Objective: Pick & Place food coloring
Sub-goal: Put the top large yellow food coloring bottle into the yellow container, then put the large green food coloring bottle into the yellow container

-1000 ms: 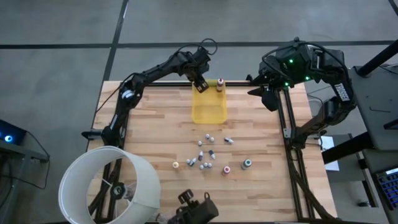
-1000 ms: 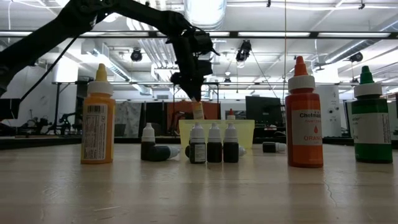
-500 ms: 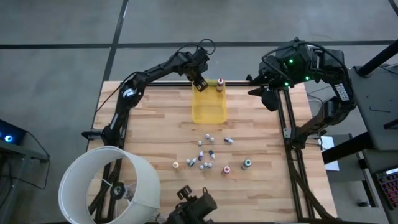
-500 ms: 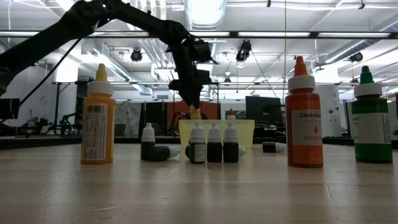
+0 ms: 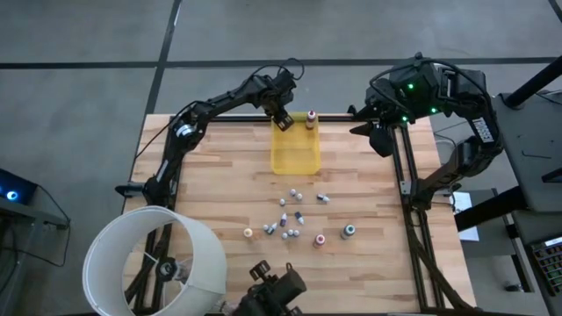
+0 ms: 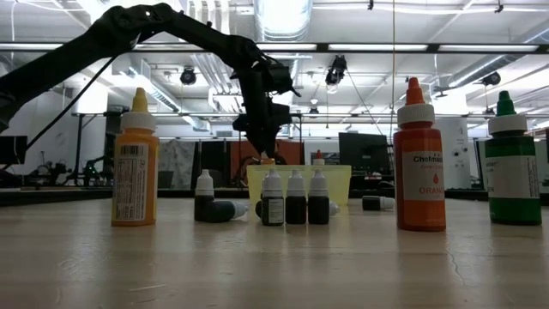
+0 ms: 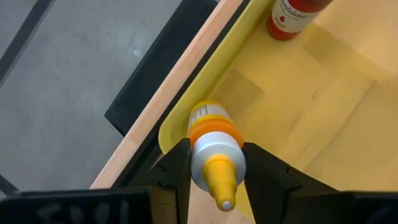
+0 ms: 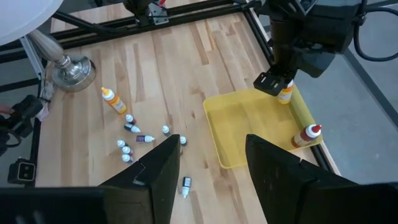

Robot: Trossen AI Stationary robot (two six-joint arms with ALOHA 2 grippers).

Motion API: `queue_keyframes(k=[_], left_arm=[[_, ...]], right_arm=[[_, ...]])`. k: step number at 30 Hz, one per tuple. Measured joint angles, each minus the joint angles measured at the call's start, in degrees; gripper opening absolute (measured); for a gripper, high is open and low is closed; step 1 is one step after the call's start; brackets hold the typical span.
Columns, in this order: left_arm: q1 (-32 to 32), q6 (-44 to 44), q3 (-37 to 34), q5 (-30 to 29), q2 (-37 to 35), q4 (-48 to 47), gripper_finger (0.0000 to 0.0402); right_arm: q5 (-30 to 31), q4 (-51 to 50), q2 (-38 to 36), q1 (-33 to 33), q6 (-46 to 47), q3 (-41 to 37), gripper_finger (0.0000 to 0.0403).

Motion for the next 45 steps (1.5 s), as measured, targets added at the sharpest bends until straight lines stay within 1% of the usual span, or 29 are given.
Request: queue_keyframes(k=[7,18,25,29,34,37,45], left_arm=[[0.17,-0.09,0.02,-0.08,0.0,-2.98,0.0097],[0.2,1.44,0.02,-0.81,0.0,-2.53,0.0097],[0.26,2.16,0.02,-3.2,0.0,-2.11,0.0119],[0.3,2.19,0.02,-3.39,0.0,-1.92,0.0131],[0.31,2.1,0.02,-3.39,0.0,-1.62,0.0134],[0.28,2.08,0.04,-4.76,0.0,-0.88,0.0135],[-0.45,0.75,3.58,-4.96,-0.11,-1.67,0.0135]], right_arm=[[0.0,0.0,0.0,0.0,0.0,-0.02,0.0173],[-0.02,0.0,0.0,0.0,0.24,-0.02,0.0173],[-0.17,0.0,-0.11,0.0,0.37,-0.02,0.0173],[-0.17,0.0,-0.1,0.02,0.45,-0.02,0.0173],[-0.15,0.0,-0.1,0.0,0.37,-0.02,0.0173],[-0.15,0.0,-0.11,0.0,0.24,-0.02,0.0173],[-0.11,0.01,-0.09,0.0,-0.21,-0.02,0.0173]])
